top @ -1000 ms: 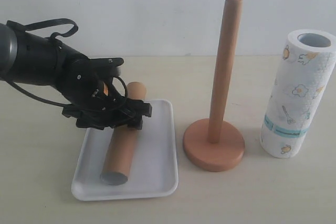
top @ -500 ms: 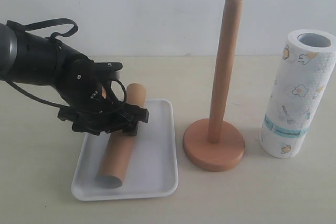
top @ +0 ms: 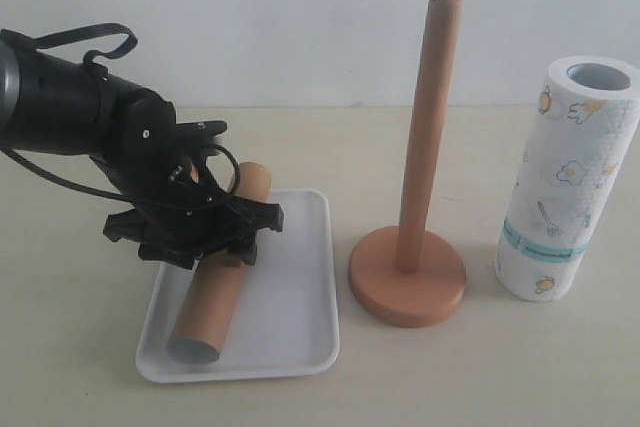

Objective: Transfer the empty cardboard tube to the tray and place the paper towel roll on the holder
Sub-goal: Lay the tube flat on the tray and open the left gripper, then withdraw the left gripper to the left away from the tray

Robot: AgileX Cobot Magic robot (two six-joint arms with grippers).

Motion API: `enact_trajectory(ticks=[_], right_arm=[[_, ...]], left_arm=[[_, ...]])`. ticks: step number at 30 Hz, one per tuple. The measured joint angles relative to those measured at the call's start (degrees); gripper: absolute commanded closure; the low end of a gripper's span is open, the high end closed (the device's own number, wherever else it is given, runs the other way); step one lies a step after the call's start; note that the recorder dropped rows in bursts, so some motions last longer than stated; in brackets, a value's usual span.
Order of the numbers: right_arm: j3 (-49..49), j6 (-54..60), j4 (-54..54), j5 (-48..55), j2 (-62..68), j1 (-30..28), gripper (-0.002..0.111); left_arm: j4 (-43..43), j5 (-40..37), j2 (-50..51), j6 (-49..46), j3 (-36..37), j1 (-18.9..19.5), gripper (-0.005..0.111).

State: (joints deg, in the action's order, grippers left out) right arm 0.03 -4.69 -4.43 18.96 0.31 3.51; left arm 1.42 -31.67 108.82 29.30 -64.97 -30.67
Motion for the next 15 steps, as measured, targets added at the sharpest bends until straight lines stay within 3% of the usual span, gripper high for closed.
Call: enact_trajectory(ticks=[8,15], right_arm=[[0.00,0.00,0.00,0.00,0.00,0.00,0.108],[0.00,0.00,0.00,0.00,0.00,0.00,0.108]], left_arm=[[-2.52,-2.01,-2.09,-1.51,0.00,0.00,0.042],[-2.64,-3.56,-10.37,-7.94,0.00,0.00,0.043]])
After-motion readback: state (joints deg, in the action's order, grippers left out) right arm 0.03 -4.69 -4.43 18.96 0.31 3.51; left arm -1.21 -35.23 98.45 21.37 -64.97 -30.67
